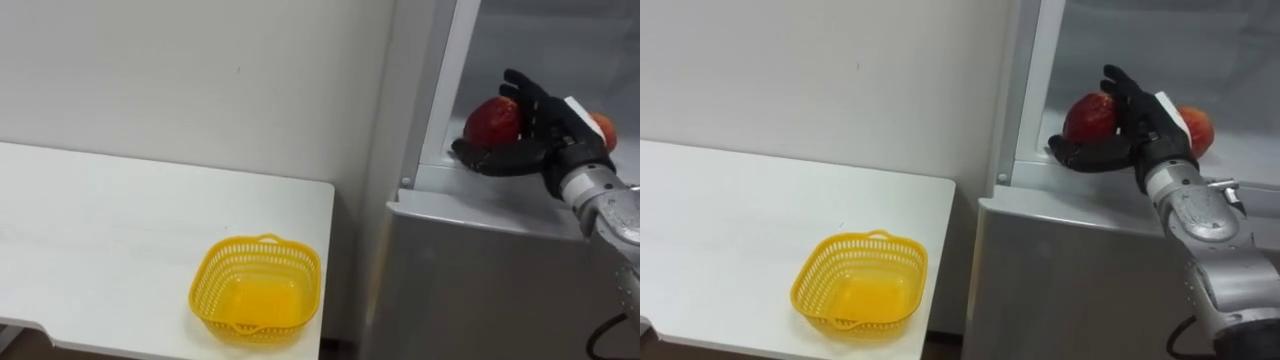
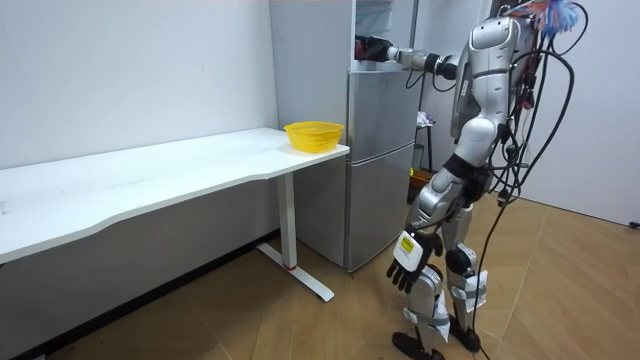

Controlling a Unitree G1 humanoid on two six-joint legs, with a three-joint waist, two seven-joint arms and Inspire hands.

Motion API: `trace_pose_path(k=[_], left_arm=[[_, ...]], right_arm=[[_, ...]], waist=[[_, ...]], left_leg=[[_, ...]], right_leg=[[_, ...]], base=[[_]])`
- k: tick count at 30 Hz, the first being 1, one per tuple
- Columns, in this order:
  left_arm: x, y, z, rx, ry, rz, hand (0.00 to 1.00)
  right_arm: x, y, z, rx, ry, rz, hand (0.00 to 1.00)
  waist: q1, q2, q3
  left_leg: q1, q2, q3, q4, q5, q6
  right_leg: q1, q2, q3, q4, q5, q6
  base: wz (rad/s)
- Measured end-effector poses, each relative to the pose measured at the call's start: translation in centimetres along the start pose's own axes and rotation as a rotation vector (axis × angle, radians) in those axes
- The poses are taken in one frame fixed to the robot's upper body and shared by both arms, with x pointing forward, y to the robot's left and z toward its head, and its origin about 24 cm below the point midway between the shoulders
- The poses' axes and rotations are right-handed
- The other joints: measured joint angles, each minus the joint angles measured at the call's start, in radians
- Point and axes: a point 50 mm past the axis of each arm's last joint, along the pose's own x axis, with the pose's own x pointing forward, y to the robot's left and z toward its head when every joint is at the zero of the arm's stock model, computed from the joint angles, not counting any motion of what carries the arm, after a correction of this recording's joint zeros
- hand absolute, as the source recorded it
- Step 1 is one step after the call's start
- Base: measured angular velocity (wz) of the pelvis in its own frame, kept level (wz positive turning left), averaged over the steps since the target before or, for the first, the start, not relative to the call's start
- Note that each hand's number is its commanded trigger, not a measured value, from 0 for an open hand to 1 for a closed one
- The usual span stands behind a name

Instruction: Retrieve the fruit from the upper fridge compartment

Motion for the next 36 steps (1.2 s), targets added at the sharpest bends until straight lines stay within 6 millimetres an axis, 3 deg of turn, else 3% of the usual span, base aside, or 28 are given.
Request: trace_pose_path(k=[1,2,3,4,24,36], left_arm=[[0.0,-0.01,0.0,0.0,0.0,-0.003,0.0],[0.0,-0.02,-0.02,0.0,0.001,-0.003,0.0],[0.0,0.0,-0.01,-0.001,0.002,-0.003,0.0],[0.0,0.01,0.01,-0.001,0.001,-0.002,0.0],[0.02,0.06,0.03,-0.003,0.011,-0.002,0.0],[0.07,0.61,0.58,0.001,-0.003,0.022,0.0]], right_arm=[[0.0,0.0,-0.05,-0.001,0.003,0.007,0.0],[-0.01,0.0,-0.08,-0.001,0.005,0.009,0.16],[-0.01,0.0,-0.13,-0.001,0.007,0.012,0.95],[-0.01,0.02,-0.12,-0.001,0.007,0.017,1.0],[0.08,-0.27,0.29,-0.005,-0.002,0.036,1.0],[0.05,-0.43,0.14,0.065,0.015,0.016,1.0]], waist=[[0.0,0.0,0.0005],[-0.001,0.0,0.0006],[0.0,0.0,0.0007],[0.0,0.0,0.0007],[-0.001,0.003,0.0043],[-0.001,-0.015,0.005]], left_leg=[[0.004,0.0,0.0,0.0,0.0,0.0],[0.007,0.0,0.0,-0.001,0.0,0.0],[0.008,0.0,0.0,-0.002,0.0,0.0],[0.008,0.0,0.0,-0.002,0.0,0.0],[0.009,0.0,0.0,-0.002,0.0,0.0],[0.01,0.001,0.009,-0.004,0.0,0.0]], right_leg=[[0.004,0.0,0.0,0.0,0.0,0.0],[0.005,0.0,0.0,0.0,0.0,0.0],[0.005,0.0,0.0,0.0,0.0,0.0],[0.006,0.001,0.0,0.0,0.0,0.0],[0.007,0.0,0.001,0.0,0.0,0.0],[0.006,-0.001,0.003,0.0,0.0,0.0]], base=[[0.0],[0.0],[0.0],[0.0],[0.0],[0.0]])
